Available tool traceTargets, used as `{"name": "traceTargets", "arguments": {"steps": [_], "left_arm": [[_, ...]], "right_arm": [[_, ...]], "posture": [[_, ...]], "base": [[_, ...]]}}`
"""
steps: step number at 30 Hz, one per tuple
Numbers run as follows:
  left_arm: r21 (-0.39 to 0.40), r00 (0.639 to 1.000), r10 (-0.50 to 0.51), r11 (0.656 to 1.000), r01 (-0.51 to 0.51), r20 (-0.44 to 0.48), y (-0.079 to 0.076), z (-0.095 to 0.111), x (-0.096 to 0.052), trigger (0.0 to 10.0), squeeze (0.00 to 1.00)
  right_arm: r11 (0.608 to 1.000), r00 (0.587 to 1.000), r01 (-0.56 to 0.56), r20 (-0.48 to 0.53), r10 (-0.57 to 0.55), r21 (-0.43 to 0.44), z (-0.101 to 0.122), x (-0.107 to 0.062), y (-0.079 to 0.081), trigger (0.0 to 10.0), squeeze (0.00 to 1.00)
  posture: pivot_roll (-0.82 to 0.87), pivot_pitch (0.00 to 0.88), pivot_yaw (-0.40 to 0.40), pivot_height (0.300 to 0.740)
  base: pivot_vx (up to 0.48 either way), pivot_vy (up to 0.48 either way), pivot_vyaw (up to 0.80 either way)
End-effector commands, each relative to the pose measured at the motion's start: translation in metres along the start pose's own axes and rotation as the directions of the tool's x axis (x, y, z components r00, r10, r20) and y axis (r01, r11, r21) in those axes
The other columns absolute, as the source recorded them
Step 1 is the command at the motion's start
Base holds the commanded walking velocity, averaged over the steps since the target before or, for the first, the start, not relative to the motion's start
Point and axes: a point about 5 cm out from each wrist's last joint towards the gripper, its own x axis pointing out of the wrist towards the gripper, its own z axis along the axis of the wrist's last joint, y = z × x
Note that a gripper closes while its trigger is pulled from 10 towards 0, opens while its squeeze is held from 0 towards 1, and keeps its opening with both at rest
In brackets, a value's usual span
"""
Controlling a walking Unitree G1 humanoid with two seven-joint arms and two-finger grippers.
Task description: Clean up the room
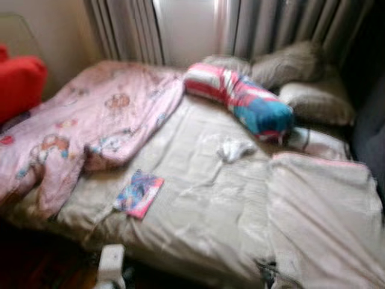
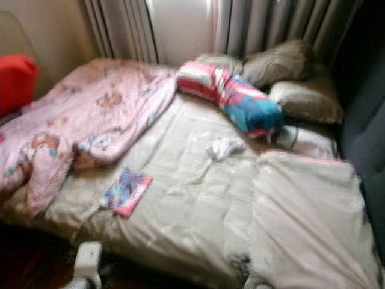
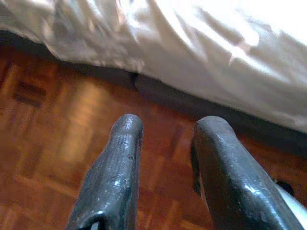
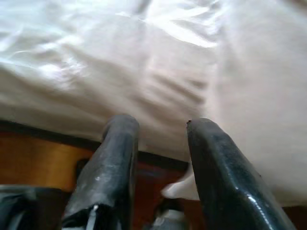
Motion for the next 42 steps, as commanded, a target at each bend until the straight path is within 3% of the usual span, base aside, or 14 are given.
{"name": "traceTargets", "arguments": {"steps": [1,42], "left_arm": [[-0.013,1.000,-0.006,1.000,0.006,-0.025,-0.0033,-0.0060,-0.0006,10.0,0.00],[-0.004,1.000,-0.008,1.000,0.008,-0.027,-0.0022,-0.0044,-0.0002,10.0,0.00]], "right_arm": [[0.999,0.999,0.034,-0.033,-0.033,0.019,-0.0111,-0.0039,-0.0120,10.0,0.00],[1.000,0.999,0.025,-0.046,-0.024,0.017,-0.0133,-0.0038,-0.0078,10.0,0.00]], "posture": [[-0.07,0.027,0.047,0.740],[-0.06,0.047,0.059,0.740]], "base": [[0.000,0.371,0.00],[0.000,0.369,0.00]]}}
